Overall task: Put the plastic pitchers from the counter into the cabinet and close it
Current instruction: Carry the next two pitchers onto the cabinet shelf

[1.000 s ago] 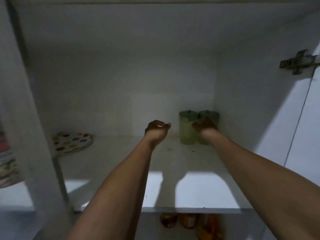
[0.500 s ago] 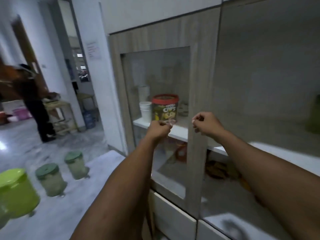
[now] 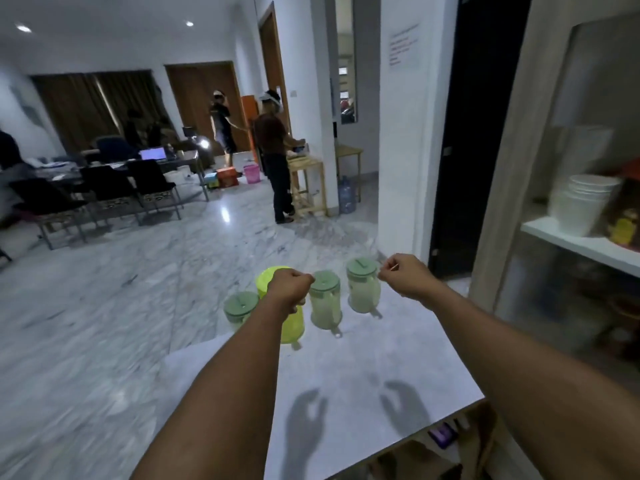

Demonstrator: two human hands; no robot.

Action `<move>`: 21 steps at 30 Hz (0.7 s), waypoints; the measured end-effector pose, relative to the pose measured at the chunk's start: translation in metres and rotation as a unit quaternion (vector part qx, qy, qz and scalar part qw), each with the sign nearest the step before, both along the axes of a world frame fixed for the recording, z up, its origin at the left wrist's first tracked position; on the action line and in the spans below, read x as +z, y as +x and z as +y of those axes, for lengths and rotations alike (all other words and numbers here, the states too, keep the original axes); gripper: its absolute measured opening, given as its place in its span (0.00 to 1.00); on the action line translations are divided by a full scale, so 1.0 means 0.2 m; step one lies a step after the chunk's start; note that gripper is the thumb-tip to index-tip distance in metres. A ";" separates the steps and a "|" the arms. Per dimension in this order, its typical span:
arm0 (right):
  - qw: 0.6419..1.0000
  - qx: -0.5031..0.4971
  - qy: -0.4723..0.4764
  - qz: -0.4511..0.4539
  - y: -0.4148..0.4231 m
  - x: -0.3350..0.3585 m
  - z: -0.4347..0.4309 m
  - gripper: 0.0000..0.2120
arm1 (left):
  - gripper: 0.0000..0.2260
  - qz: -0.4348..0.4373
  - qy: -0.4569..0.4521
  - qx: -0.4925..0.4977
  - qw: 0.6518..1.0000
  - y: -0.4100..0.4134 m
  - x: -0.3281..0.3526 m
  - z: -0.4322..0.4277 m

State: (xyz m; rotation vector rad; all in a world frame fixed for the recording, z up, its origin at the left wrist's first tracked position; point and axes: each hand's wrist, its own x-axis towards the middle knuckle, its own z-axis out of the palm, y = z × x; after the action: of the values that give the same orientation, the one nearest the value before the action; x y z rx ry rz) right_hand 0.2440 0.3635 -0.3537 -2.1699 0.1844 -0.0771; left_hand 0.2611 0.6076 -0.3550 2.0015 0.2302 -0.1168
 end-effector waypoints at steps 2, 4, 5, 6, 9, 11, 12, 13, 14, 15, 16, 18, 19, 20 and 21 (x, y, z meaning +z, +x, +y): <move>1.000 -0.011 -0.004 0.021 0.16 -0.10 0.08 0.11 | 0.09 0.022 -0.001 0.002 1.000 0.10 -0.11 0.08; 0.999 -0.020 -0.013 0.045 0.31 -0.21 0.11 0.10 | 0.09 0.038 0.001 0.001 0.999 0.21 -0.24 0.10; 0.998 -0.025 -0.018 0.062 0.38 -0.26 0.11 0.08 | 0.09 0.046 0.000 0.000 0.999 0.26 -0.30 0.10; 0.996 -0.031 -0.025 0.079 0.46 -0.32 0.11 0.08 | 0.09 0.055 0.001 0.002 0.998 0.31 -0.37 0.09; 0.990 -0.052 -0.043 0.122 0.72 -0.53 0.05 0.21 | 0.11 0.100 0.005 0.012 0.995 0.50 -0.57 0.03; 0.985 -0.073 -0.037 0.155 0.89 -0.66 0.01 0.31 | 0.15 0.138 -0.007 0.031 0.990 0.65 -0.69 -0.03; 0.981 -0.083 -0.037 0.172 0.97 -0.71 -0.01 0.34 | 0.16 0.157 -0.021 0.037 0.987 0.72 -0.73 -0.07; 0.977 -0.092 -0.037 0.187 1.05 -0.77 -0.03 0.36 | 0.20 0.176 -0.036 0.044 0.983 0.79 -0.78 -0.11; 0.974 -0.099 -0.039 0.200 1.12 -0.80 -0.04 0.38 | 0.27 0.194 -0.040 0.050 0.979 0.86 -0.83 -0.14; 0.972 -0.102 -0.036 0.209 1.19 -0.85 -0.06 0.39 | 0.32 0.212 -0.042 0.053 0.975 0.90 -0.87 -0.17; 0.970 -0.100 -0.032 0.220 1.25 -0.89 -0.07 0.40 | 0.34 0.225 -0.051 0.053 0.972 0.95 -0.91 -0.20; 0.967 -0.088 -0.023 0.237 1.35 -0.95 -0.09 0.41 | 0.33 0.246 -0.077 0.049 0.965 1.01 -0.97 -0.25; 0.965 -0.083 -0.022 0.248 1.39 -0.97 -0.09 0.39 | 0.31 0.254 -0.087 0.048 0.962 1.03 -1.00 -0.26; 0.964 -0.080 -0.022 0.254 1.40 -0.98 -0.08 0.36 | 0.28 0.258 -0.091 0.048 0.961 1.04 -1.01 -0.27; 0.963 -0.078 -0.021 0.256 1.42 -0.99 -0.07 0.32 | 0.25 0.258 -0.096 0.049 0.960 1.05 -1.02 -0.27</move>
State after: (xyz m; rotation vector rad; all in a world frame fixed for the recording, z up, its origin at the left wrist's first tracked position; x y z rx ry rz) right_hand 0.5276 0.3491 -0.5511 -2.1745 0.6548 0.3992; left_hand 0.4721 0.5528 -0.5592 1.7303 0.6258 -0.5786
